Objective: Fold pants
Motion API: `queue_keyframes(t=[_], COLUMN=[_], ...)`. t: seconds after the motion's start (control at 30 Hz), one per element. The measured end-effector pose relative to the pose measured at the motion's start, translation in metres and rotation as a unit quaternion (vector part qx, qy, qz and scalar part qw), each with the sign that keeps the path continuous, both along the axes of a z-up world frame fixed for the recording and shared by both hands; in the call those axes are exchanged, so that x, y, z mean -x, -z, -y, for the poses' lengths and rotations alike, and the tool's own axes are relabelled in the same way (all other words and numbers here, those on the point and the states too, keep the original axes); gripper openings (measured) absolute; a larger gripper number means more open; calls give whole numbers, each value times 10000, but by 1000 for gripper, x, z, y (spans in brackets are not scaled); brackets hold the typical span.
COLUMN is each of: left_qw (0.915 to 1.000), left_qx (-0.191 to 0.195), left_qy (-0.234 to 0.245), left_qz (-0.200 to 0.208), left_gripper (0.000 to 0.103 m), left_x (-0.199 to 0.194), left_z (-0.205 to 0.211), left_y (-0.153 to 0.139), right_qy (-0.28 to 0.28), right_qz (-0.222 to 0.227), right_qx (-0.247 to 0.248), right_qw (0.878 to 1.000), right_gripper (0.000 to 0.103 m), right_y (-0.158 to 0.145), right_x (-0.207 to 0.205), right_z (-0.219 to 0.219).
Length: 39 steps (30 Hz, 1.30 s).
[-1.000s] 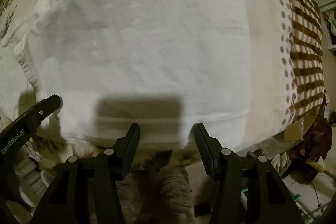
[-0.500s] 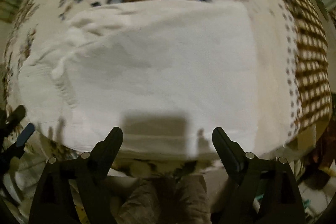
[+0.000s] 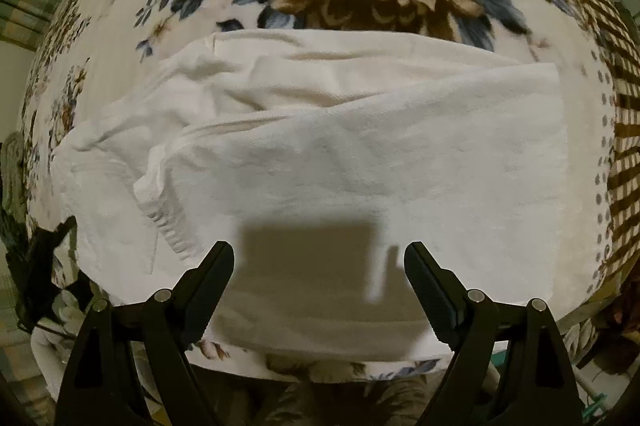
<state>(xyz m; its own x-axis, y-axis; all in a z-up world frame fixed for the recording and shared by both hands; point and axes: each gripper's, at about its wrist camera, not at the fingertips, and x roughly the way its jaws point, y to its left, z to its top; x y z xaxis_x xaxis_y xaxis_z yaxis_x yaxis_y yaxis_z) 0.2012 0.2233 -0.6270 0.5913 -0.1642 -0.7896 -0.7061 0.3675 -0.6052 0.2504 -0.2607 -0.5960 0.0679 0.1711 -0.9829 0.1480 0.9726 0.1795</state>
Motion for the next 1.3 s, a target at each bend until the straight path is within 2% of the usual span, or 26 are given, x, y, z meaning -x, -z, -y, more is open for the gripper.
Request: queue_keyframes(t=[0.03, 0.1, 0.17, 0.27, 0.33, 0.43, 0.53, 0.57, 0.63, 0.73, 0.8, 0.9, 0.97, 1.07, 1.17, 1.3], left_qw=[9999, 9993, 9962, 9834, 9742, 9525, 9247, 9122, 8958, 8794, 8711, 8516, 8427, 8314, 8298, 8233], left_qx=[-24, -227, -699, -1390, -1609, -1904, -2007, -2077, -2103, -2054, -1895, -1896, -1907, -2035, -2052, -2134], left_qy=[-28, 85, 303, 825, 1150, 1886, 2761, 3086, 3494, 3957, 4278, 4747, 4947, 5129, 5163, 5243], left_qz=[113, 291, 423, 824, 1084, 1447, 1684, 1717, 1766, 1669, 1492, 1158, 942, 656, 524, 423], left_gripper=[43, 30, 25, 24, 24, 23, 23, 23, 23, 22, 22, 22, 22, 22, 22, 22], left_x=[0, -2, -12, -13, -14, -15, -9, -8, -7, -7, -9, -9, -9, -10, -14, -13], left_z=[2, 13, 31, 63, 87, 141, 207, 236, 280, 338, 376, 425, 445, 465, 471, 477], left_y=[-1, -8, -29, -84, -117, -167, -195, -200, -201, -187, -168, -130, -110, -82, -71, -65], right_qy=[-6, -19, -29, -8, 35, 116, 244, 290, 409, 585, 698, 924, 1123, 1403, 1558, 1639], right_qz=[-1, -1, 3, 55, 71, 113, 200, 225, 333, 449, 488, 489, 475, 479, 488, 447], right_qx=[3, 27, 7, -35, -83, -142, -142, -135, -104, 51, 173, 330, 365, 404, 426, 411], right_qw=[10000, 10000, 10000, 10000, 9999, 9998, 9994, 9992, 9986, 9973, 9962, 9940, 9919, 9881, 9857, 9846], right_gripper=[89, 89, 89, 89, 89, 89, 89, 89, 89, 89, 89, 89, 89, 89, 89, 89], right_y=[2, 9, 13, 14, 11, 0, -19, -25, -40, -59, -65, -69, -66, -61, -58, -54], right_x=[1, 5, 9, 15, 22, 29, 38, 39, 46, 55, 60, 70, 73, 75, 77, 81], right_z=[0, -3, -3, 6, 20, 43, 74, 82, 107, 148, 170, 208, 222, 244, 261, 271])
